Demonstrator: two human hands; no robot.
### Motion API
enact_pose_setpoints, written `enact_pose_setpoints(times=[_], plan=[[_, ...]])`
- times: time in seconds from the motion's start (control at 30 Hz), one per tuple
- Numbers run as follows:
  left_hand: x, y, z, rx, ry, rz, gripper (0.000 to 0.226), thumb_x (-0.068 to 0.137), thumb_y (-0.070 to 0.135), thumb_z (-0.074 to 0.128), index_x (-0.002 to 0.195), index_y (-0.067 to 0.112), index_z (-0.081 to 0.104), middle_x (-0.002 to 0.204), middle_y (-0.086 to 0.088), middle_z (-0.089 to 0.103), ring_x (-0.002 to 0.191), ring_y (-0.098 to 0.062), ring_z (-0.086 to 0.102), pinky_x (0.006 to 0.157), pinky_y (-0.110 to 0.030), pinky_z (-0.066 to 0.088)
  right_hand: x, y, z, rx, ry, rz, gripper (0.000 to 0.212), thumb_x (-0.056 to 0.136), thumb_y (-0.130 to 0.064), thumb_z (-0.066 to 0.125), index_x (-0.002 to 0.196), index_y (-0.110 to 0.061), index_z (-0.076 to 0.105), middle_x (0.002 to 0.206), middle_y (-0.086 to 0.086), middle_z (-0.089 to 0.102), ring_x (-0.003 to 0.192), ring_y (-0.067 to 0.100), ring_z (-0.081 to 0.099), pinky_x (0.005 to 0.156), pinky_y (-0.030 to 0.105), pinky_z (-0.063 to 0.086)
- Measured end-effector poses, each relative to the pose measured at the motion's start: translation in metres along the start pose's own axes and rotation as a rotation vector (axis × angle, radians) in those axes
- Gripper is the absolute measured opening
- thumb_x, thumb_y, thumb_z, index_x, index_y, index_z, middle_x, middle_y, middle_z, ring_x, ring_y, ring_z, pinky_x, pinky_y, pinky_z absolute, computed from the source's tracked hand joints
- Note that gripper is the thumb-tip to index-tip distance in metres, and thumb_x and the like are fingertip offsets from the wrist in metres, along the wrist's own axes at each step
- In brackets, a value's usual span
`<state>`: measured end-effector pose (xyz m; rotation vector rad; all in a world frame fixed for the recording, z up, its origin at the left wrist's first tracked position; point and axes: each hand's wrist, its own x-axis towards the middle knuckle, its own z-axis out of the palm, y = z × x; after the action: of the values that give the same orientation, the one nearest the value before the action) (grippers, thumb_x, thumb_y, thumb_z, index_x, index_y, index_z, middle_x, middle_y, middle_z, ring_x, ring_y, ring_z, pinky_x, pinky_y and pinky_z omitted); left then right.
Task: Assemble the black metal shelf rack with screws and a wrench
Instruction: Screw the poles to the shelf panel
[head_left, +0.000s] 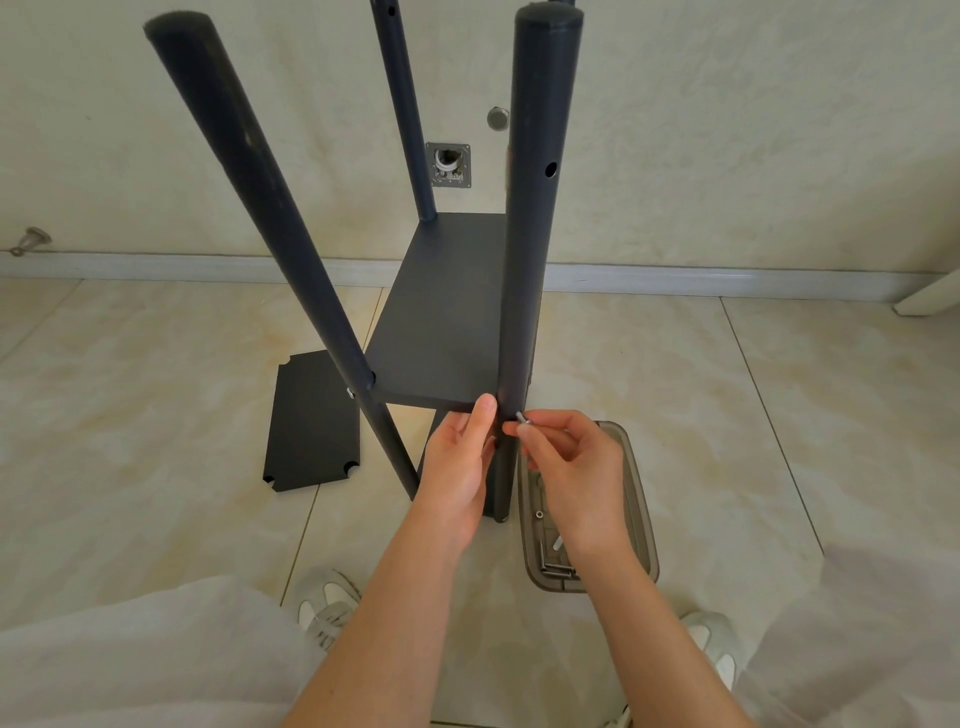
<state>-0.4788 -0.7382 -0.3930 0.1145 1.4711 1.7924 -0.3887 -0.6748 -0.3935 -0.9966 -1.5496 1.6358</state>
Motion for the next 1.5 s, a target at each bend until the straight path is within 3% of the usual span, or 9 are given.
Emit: enact_pose_setpoints(times=[0.13, 0.2, 0.3, 0.47, 0.63, 0.8, 1.13, 1.33, 1.5], plan=[[-0.001, -0.001, 0.002, 0.032, 0.015, 0.001, 0.052, 0.077, 0.052, 0.061, 0.115, 0.016, 0.064, 0.116, -0.005, 0.071, 0.110, -0.015, 0.067, 0.085, -0.021, 0.048, 0.002, 0.000, -0.002, -0.050, 0.019, -0.022, 0.011, 0.086, -0.019, 0.075, 0.087, -0.029, 0.072, 0.085, -0.012, 0.075, 0.085, 0.006, 0.071, 0.078, 0.027, 0.058], [0.000, -0.001, 0.002, 0.040, 0.018, -0.006, 0.042, 0.087, 0.047, 0.059, 0.115, 0.017, 0.064, 0.117, -0.004, 0.071, 0.111, -0.015, 0.066, 0.086, -0.022, 0.047, 0.003, 0.001, -0.003, -0.062, 0.016, -0.039, 0.012, 0.086, -0.019, 0.076, 0.086, -0.030, 0.073, 0.084, -0.012, 0.074, 0.084, 0.007, 0.070, 0.079, 0.027, 0.058], [0.000, -0.001, 0.002, 0.039, 0.011, -0.012, 0.036, 0.090, 0.045, 0.057, 0.113, 0.018, 0.064, 0.115, -0.003, 0.072, 0.109, -0.014, 0.067, 0.083, -0.020, 0.048, 0.004, 0.000, -0.004, -0.041, -0.007, -0.043, 0.012, 0.086, -0.017, 0.075, 0.087, -0.029, 0.073, 0.085, -0.011, 0.075, 0.085, 0.007, 0.071, 0.075, 0.023, 0.058], [0.000, -0.001, 0.002, 0.039, 0.006, 0.001, 0.043, 0.087, 0.047, 0.058, 0.117, 0.017, 0.063, 0.118, -0.004, 0.071, 0.112, -0.015, 0.066, 0.091, -0.024, 0.048, 0.005, 0.000, -0.001, 0.071, -0.023, -0.004, 0.012, 0.085, -0.014, 0.076, 0.086, -0.025, 0.073, 0.086, -0.005, 0.076, 0.084, 0.009, 0.072, 0.067, 0.016, 0.054], [-0.002, 0.001, 0.003, 0.033, 0.003, 0.006, 0.059, 0.075, 0.053, 0.060, 0.121, 0.016, 0.062, 0.119, -0.002, 0.071, 0.113, -0.014, 0.066, 0.086, -0.021, 0.048, 0.006, 0.002, -0.003, 0.083, -0.013, 0.026, 0.009, 0.083, -0.018, 0.078, 0.087, -0.025, 0.074, 0.084, -0.006, 0.076, 0.083, 0.010, 0.073, 0.068, 0.018, 0.056], [-0.001, 0.002, 0.003, 0.035, -0.015, -0.025, 0.038, 0.098, 0.041, 0.054, 0.126, 0.016, 0.059, 0.120, -0.002, 0.070, 0.114, -0.015, 0.066, 0.083, -0.019, 0.050, 0.009, 0.001, -0.005, 0.038, 0.014, 0.030, 0.007, 0.082, -0.018, 0.079, 0.084, -0.024, 0.075, 0.080, -0.008, 0.075, 0.078, 0.008, 0.072, 0.066, 0.016, 0.055], [-0.001, 0.003, 0.002, -0.001, -0.028, -0.035, 0.032, 0.098, 0.039, 0.054, 0.120, 0.017, 0.060, 0.120, -0.006, 0.069, 0.112, -0.016, 0.066, 0.078, -0.017, 0.050, 0.011, -0.005, -0.008, 0.042, -0.047, 0.068, 0.006, 0.083, -0.016, 0.078, 0.084, -0.021, 0.075, 0.082, -0.003, 0.076, 0.078, 0.009, 0.072, 0.067, 0.015, 0.054], [-0.002, 0.003, 0.004, -0.037, 0.001, -0.008, 0.052, 0.082, 0.045, 0.062, 0.125, 0.016, 0.060, 0.121, -0.004, 0.070, 0.109, -0.013, 0.068, 0.075, -0.015, 0.051, 0.012, -0.007, -0.008, -0.006, -0.012, 0.083, 0.005, 0.082, -0.018, 0.079, 0.085, -0.019, 0.075, 0.082, -0.005, 0.075, 0.079, 0.008, 0.071, 0.073, 0.021, 0.058], [-0.002, 0.004, 0.005, -0.042, 0.021, -0.009, 0.029, 0.100, 0.033, 0.056, 0.124, 0.018, 0.060, 0.121, -0.001, 0.071, 0.109, -0.011, 0.068, 0.077, -0.016, 0.050, 0.012, -0.010, -0.007, -0.064, -0.007, 0.018, 0.005, 0.081, -0.016, 0.080, 0.082, -0.017, 0.075, 0.078, -0.005, 0.074, 0.076, 0.008, 0.070, 0.070, 0.016, 0.055]])
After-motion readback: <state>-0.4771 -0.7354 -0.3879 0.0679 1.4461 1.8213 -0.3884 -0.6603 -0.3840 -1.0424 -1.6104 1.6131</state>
